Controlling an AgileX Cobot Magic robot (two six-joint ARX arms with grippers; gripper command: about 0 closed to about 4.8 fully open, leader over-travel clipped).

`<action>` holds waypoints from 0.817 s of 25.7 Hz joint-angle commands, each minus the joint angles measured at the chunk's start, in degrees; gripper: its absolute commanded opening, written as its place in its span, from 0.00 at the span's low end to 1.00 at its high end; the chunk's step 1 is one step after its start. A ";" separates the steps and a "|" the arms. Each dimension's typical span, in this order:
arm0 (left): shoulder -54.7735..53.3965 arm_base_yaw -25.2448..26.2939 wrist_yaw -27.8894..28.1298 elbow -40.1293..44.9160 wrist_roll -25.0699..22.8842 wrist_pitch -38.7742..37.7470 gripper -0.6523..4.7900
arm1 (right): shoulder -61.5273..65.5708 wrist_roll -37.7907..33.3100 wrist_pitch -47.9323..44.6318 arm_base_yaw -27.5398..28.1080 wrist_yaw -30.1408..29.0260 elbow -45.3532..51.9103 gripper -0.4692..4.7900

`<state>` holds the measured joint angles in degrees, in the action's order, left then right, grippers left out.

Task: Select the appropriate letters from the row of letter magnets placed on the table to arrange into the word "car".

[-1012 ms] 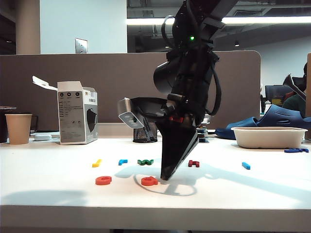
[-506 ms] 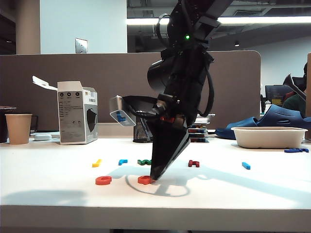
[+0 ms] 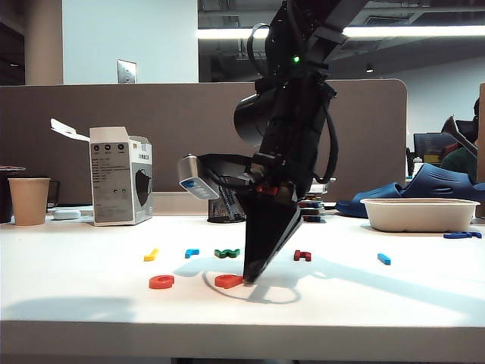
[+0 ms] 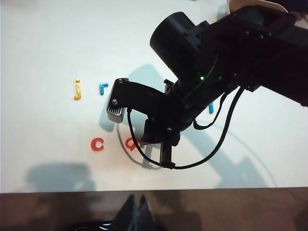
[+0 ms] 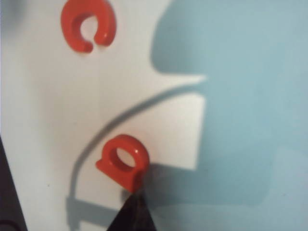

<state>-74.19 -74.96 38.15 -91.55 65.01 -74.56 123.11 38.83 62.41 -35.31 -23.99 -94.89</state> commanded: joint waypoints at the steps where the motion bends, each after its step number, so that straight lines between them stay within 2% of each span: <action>1: 0.13 0.04 0.44 -0.22 -0.04 0.11 0.11 | -0.17 -0.28 -1.25 -0.09 -0.15 -0.17 0.08; 12: 0.13 0.04 0.44 -0.22 -0.07 0.11 0.11 | -0.17 -1.44 -2.78 0.07 0.70 -0.17 0.08; 21: 0.13 0.04 0.44 -0.22 -0.04 0.11 0.11 | -0.17 -3.21 1.49 0.37 2.01 -0.17 0.08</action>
<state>-74.19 -74.94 38.15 -91.55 65.01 -74.56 123.09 35.73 62.48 -34.81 -22.24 -95.00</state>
